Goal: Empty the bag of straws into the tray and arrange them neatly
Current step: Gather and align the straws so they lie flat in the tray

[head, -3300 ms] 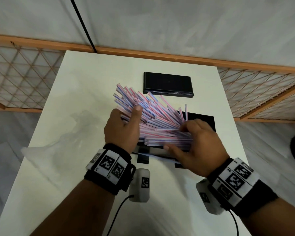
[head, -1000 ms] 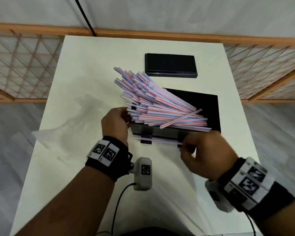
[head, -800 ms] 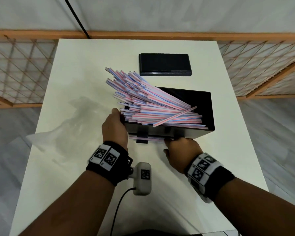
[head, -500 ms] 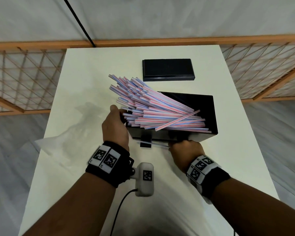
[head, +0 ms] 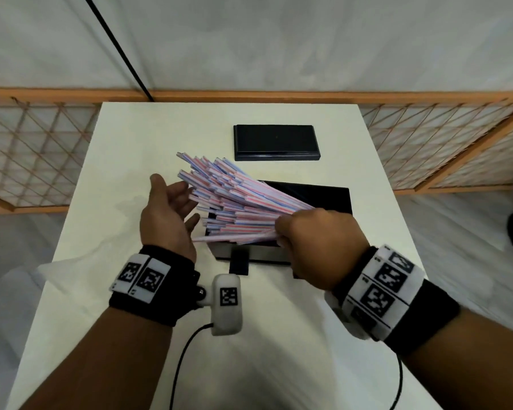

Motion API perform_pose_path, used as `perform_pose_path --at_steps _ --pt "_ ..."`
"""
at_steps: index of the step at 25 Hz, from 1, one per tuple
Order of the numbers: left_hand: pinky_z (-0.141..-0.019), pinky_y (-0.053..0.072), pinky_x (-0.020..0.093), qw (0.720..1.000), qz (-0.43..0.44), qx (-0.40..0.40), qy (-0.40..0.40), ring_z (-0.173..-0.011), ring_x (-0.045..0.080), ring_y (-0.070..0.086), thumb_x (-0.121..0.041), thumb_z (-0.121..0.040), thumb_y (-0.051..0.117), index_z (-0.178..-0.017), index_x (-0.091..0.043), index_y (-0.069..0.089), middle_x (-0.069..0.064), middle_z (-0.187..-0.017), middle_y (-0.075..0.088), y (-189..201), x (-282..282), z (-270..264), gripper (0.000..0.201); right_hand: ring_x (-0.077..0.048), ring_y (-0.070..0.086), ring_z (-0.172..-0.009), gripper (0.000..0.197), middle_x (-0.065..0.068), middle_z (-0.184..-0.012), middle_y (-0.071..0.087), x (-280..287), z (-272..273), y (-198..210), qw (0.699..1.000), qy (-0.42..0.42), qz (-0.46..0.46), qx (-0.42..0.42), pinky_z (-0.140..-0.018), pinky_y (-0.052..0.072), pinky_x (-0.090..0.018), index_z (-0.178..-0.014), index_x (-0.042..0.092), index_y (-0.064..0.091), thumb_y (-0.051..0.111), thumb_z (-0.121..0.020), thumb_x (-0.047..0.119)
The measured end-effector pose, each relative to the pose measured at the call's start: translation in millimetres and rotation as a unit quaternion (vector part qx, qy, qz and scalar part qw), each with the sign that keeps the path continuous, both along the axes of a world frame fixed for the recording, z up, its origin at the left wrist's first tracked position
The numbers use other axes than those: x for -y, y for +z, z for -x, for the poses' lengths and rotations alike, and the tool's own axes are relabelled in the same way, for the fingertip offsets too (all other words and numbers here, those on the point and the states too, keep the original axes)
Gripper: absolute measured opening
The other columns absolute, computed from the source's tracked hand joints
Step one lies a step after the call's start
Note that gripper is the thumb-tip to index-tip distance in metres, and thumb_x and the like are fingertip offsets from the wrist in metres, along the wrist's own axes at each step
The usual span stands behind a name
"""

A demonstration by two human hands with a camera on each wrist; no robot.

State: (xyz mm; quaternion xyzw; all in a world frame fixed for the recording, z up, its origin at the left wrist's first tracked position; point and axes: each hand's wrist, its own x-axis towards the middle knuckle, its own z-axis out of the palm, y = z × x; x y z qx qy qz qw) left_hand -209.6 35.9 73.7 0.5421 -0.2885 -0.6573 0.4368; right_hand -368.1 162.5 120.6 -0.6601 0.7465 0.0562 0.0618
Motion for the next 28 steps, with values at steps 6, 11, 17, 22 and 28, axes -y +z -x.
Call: perform_pose_path --at_steps 6,11,17,22,28 --pt "-0.069 0.047 0.027 0.999 -0.006 -0.032 -0.018 -0.081 0.011 0.066 -0.052 -0.103 0.045 -0.096 -0.020 0.068 -0.007 -0.083 0.073 -4.7 -15.6 6.2 0.041 -0.029 0.062 -0.095 0.023 -0.001 -0.099 0.067 20.2 25.7 -17.3 0.996 -0.081 -0.008 0.046 -0.069 0.049 -0.034 -0.098 0.025 0.067 0.050 -0.090 0.037" --pt "-0.091 0.061 0.046 0.999 0.035 0.000 -0.037 -0.104 0.018 0.072 -0.066 -0.092 0.050 -0.117 -0.015 0.067 0.002 -0.116 0.074 -8.0 -11.8 16.3 0.059 -0.029 0.061 -0.093 0.042 -0.003 -0.098 0.062 4.5 28.9 -29.9 0.981 -0.040 0.071 0.174 -0.079 0.052 -0.037 -0.105 0.019 0.069 0.053 -0.075 0.044" --pt "-0.093 0.055 0.053 0.989 0.073 0.114 -0.062 -0.096 0.027 0.070 -0.084 -0.065 0.048 -0.116 -0.011 0.062 0.003 -0.102 0.072 -9.8 -11.2 25.2 0.090 -0.026 0.055 -0.099 0.071 0.001 -0.101 0.054 14.0 19.6 -41.4 0.987 -0.094 -0.003 0.128 -0.087 0.049 -0.043 -0.109 0.024 0.057 0.024 -0.074 0.076" --pt "-0.081 0.061 0.049 0.991 0.045 0.107 -0.067 -0.090 0.029 0.074 -0.084 -0.062 0.055 -0.124 -0.006 0.061 0.009 -0.102 0.074 -14.2 -4.1 26.1 0.100 -0.030 0.053 -0.114 0.081 -0.004 -0.120 0.057 18.9 11.9 -50.8 0.987 -0.105 -0.049 0.113 -0.101 0.041 -0.048 -0.116 0.024 0.052 0.016 -0.073 0.082" --pt "-0.089 0.058 0.061 0.989 0.043 0.106 -0.088 -0.096 0.033 0.075 -0.093 -0.057 0.062 -0.125 -0.010 0.062 0.010 -0.108 0.077 -30.1 -5.5 27.5 0.107 -0.023 0.047 -0.103 0.072 -0.002 -0.111 0.052 26.0 10.6 -47.7 0.975 -0.100 0.008 0.198 -0.092 0.043 -0.040 -0.106 0.021 0.045 0.030 -0.075 0.083"
